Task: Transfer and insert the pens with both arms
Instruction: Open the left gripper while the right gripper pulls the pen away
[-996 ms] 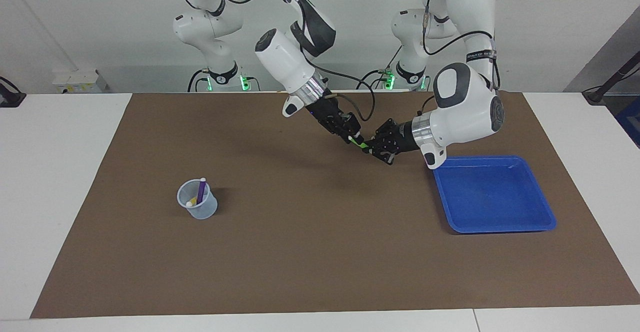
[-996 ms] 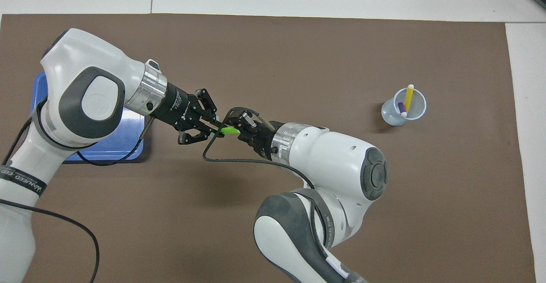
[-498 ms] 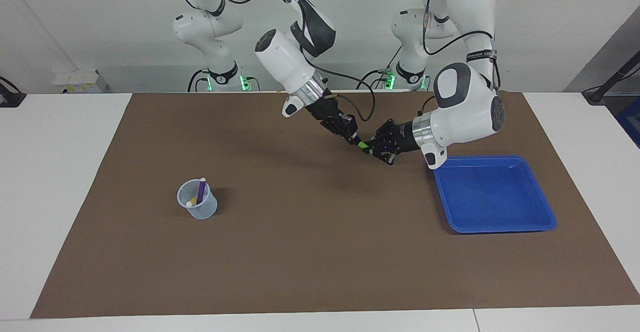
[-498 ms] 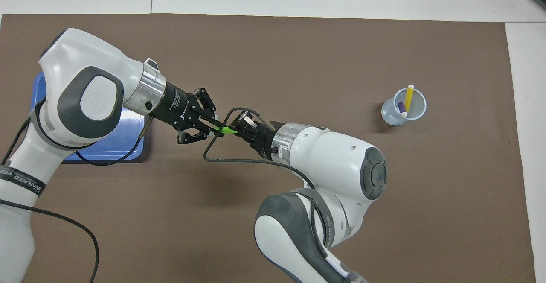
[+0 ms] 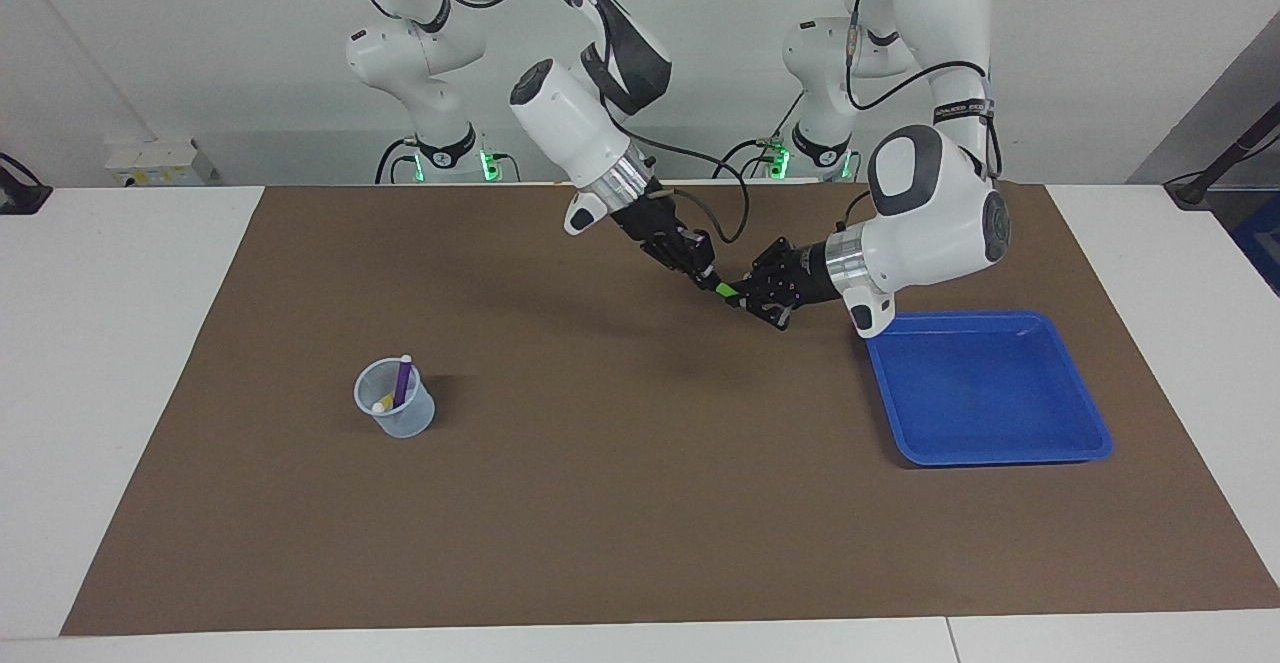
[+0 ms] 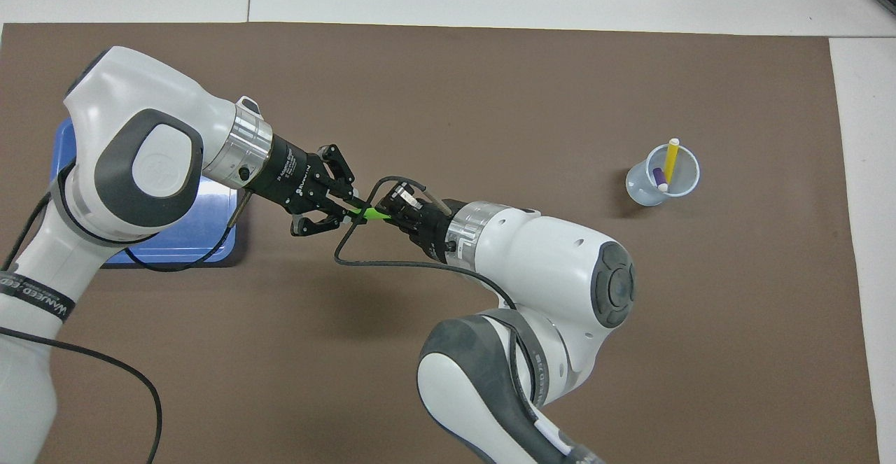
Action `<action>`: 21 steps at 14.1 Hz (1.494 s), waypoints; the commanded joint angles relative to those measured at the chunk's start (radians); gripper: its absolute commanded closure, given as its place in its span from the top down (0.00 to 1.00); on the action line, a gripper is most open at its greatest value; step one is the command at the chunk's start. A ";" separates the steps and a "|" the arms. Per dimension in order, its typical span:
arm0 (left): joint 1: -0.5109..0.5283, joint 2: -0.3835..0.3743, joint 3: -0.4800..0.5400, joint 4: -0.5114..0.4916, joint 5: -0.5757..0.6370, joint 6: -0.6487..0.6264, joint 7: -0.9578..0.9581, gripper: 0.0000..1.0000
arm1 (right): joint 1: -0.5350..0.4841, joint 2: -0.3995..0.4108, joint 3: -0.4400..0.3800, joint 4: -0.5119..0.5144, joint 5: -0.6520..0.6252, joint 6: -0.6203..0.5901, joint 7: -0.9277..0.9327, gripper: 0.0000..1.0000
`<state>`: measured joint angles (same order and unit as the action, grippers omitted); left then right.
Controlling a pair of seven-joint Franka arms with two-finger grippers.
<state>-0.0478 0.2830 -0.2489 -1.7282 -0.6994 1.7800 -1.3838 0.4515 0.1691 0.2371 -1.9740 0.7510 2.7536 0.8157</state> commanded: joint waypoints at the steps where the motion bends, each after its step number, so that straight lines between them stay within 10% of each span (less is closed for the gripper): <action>1: -0.012 -0.042 0.014 -0.025 -0.005 0.018 -0.009 1.00 | -0.008 -0.002 0.008 -0.003 0.024 0.011 -0.012 0.00; 10: -0.009 -0.068 0.014 0.094 0.308 -0.001 0.134 1.00 | -0.109 -0.039 -0.001 0.001 -0.039 -0.152 -0.268 0.00; 21: 0.045 -0.188 0.030 0.147 0.617 -0.083 0.894 1.00 | -0.413 -0.066 -0.001 0.122 -0.554 -0.518 -0.950 0.00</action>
<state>-0.0337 0.1391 -0.2253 -1.5739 -0.1028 1.7229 -0.6300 0.0791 0.1116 0.2247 -1.8677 0.2435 2.2745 -0.0236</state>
